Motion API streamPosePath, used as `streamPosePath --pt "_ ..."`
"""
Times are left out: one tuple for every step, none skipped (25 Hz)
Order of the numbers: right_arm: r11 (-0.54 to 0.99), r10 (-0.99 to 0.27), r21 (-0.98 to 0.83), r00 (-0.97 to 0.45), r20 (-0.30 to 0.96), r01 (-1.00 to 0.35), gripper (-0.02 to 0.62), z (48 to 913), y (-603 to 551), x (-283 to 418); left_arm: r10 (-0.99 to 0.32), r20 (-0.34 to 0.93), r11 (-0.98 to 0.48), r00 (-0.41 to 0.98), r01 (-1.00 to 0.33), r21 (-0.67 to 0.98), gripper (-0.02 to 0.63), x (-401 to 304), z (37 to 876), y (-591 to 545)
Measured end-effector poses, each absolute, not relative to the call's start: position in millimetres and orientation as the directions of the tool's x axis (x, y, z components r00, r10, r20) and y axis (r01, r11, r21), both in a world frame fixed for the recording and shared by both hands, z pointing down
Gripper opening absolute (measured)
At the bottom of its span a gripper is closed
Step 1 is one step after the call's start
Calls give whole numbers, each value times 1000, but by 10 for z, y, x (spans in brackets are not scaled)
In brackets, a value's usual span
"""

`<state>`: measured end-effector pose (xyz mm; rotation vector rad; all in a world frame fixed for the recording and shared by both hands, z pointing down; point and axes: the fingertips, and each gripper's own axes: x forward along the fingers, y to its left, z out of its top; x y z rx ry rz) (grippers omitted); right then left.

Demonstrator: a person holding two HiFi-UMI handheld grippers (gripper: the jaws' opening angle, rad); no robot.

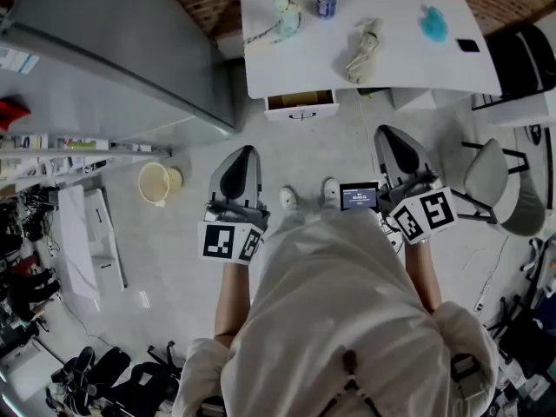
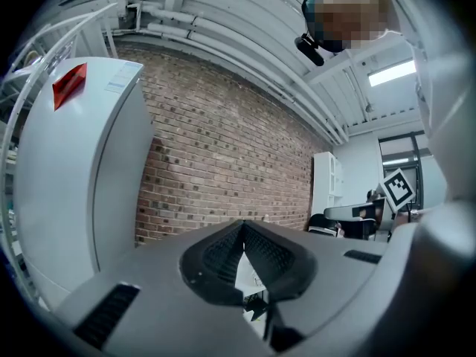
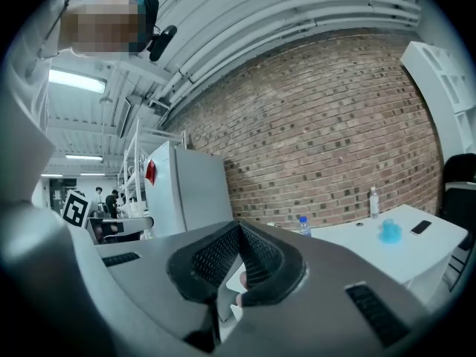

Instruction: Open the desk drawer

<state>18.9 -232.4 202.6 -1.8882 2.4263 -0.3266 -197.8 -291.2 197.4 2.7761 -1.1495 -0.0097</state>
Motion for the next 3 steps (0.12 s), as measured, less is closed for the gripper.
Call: streamPosePath --pt "233 -963 -194 -254 88 -953 26 2023 -2337 184 -704 45 -699 708 -703 128 8 -1982 1975 -2923" --pt "235 -963 -191 -254 84 -953 26 2017 -2351 180 -705 44 -699 708 -703 127 8 -1985 1974 -2934" --pt "236 -964 -189 -255 81 -953 26 2011 -2366 175 -705 42 -700 708 -703 126 8 -1988 1973 -2947"
